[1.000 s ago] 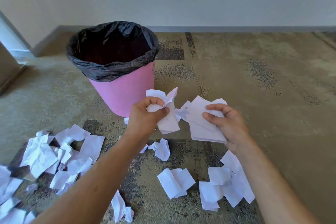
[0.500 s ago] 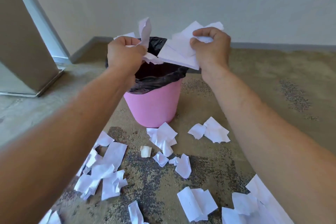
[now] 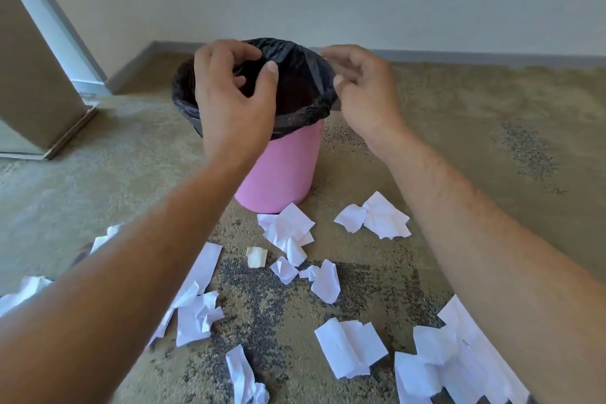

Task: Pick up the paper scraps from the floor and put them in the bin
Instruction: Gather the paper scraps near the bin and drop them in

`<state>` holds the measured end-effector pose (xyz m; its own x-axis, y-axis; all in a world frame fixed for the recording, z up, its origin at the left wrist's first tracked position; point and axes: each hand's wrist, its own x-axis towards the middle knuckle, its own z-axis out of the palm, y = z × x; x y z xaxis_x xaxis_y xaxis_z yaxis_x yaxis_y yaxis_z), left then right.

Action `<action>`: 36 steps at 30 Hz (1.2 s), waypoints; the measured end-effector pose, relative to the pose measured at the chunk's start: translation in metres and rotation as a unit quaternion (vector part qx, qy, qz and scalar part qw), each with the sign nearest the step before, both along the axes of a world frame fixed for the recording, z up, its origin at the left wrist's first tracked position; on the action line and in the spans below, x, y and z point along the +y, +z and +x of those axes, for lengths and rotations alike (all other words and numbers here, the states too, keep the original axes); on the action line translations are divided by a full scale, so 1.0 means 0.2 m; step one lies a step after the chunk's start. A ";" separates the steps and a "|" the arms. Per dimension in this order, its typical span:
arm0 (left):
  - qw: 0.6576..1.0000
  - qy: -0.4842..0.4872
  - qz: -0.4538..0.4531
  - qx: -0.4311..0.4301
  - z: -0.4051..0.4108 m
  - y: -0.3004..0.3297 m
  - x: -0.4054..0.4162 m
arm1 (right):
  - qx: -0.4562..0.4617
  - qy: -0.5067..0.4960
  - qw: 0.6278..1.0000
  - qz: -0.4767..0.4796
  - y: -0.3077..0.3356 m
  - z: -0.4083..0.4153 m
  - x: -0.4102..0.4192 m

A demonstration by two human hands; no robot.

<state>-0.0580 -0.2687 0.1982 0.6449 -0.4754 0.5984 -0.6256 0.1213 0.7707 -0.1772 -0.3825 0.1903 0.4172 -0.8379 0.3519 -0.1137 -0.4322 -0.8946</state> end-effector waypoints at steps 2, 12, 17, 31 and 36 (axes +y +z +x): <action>0.996 -0.022 -0.027 -0.086 -0.10 -0.11 0.05 | -0.025 -0.046 0.999 0.007 -0.09 -0.10 0.00; 0.946 -0.038 0.317 -0.054 -0.30 -1.02 0.19 | 0.271 -0.073 0.958 0.059 -0.92 -0.59 0.10; 0.891 -0.004 0.453 0.030 -0.24 -1.23 0.17 | 0.354 -0.096 0.929 0.057 -1.12 -0.66 0.04; 0.894 -0.013 0.445 -0.048 -0.17 -1.37 0.07 | 0.407 0.042 0.912 0.024 -1.24 -0.49 -0.01; 0.893 -0.136 0.425 -0.061 -0.23 -1.34 0.13 | 0.374 0.144 0.916 0.020 -1.23 -0.47 0.15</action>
<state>-0.1031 -0.2433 -0.0690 0.3915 -0.9201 0.0054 -0.7475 -0.3146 0.5851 -0.2707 -0.3533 -0.0553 0.7348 -0.6615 -0.1503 -0.5873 -0.5096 -0.6288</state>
